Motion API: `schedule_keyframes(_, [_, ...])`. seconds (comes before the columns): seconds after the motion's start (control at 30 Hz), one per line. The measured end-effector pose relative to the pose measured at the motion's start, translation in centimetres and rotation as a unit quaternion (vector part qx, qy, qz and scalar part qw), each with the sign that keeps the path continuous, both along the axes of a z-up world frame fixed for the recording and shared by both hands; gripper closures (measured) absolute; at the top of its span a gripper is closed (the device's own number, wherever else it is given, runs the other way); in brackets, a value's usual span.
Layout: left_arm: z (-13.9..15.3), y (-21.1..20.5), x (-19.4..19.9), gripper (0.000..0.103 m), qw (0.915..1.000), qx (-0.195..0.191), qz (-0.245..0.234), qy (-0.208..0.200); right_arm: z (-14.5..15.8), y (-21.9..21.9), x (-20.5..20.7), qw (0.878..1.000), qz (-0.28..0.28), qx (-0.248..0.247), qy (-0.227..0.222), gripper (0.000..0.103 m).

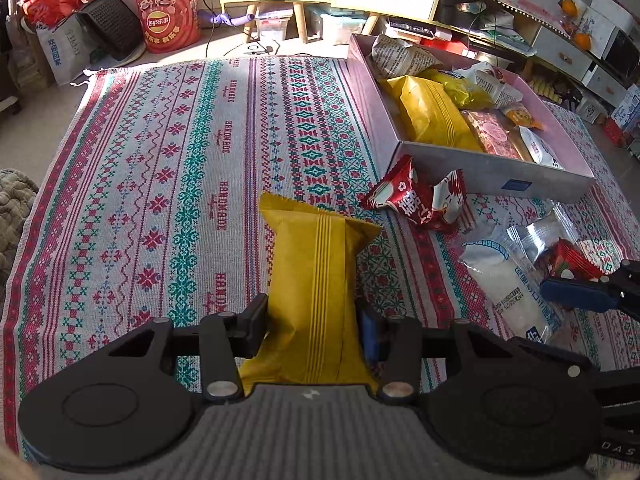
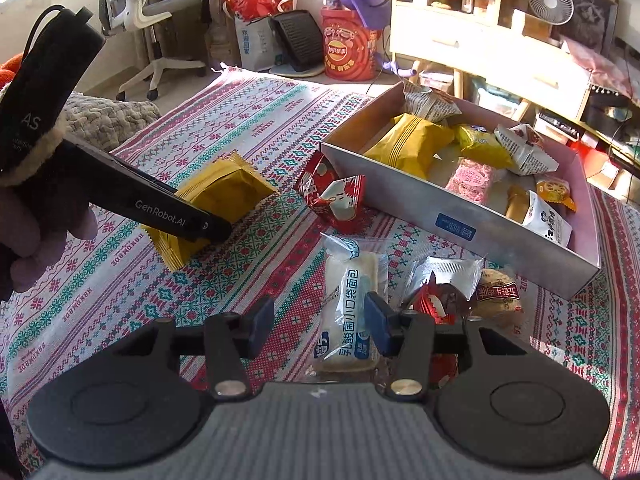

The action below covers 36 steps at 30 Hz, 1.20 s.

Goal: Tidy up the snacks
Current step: 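Lift the yellow pack with the left tool while the right grasps the white bread bag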

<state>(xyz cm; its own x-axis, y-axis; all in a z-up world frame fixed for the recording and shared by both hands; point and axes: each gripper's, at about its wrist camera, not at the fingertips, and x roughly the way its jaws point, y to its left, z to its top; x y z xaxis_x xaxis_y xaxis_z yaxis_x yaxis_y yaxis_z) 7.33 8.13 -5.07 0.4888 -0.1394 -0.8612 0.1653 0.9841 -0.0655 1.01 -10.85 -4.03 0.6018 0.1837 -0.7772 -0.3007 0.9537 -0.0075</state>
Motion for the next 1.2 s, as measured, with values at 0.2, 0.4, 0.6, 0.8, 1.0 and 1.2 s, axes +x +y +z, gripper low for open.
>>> schedule_keyframes(0.2, [0.2, -0.3, -1.5, 0.05, 0.9997, -0.004, -0.02, 0.011, 0.4, 0.2, -0.2, 1.0, 0.0, 0.0, 0.007, 0.056])
schedule_keyframes(0.4, [0.4, -0.9, -2.4, 0.045, 0.9995, 0.004, -0.03, -0.008, -0.5, 0.4, 0.2, 1.0, -0.007, -0.027, 0.0, 0.052])
schedule_keyframes(0.6, [0.2, -1.2, -2.3, 0.044, 0.9994, 0.007, -0.033, -0.009, -1.6, 0.7, 0.6, 0.999, -0.01, -0.049, -0.004, 0.05])
schedule_keyframes(0.8, [0.0, -1.2, -2.2, 0.045, 0.9996, 0.008, -0.026, -0.002, -2.2, 0.7, 0.9, 0.997, -0.021, -0.07, -0.006, 0.064])
schedule_keyframes(1.0, [0.2, -1.4, -2.4, 0.052, 0.9996, 0.012, -0.024, -0.006, -1.8, 1.1, 0.6, 0.997, -0.014, -0.078, -0.005, 0.073])
schedule_keyframes(1.2, [1.2, -1.8, -2.7, 0.055, 0.999, 0.014, -0.033, -0.027, -0.1, 0.7, 0.6, 0.999, -0.013, -0.038, -0.005, 0.086])
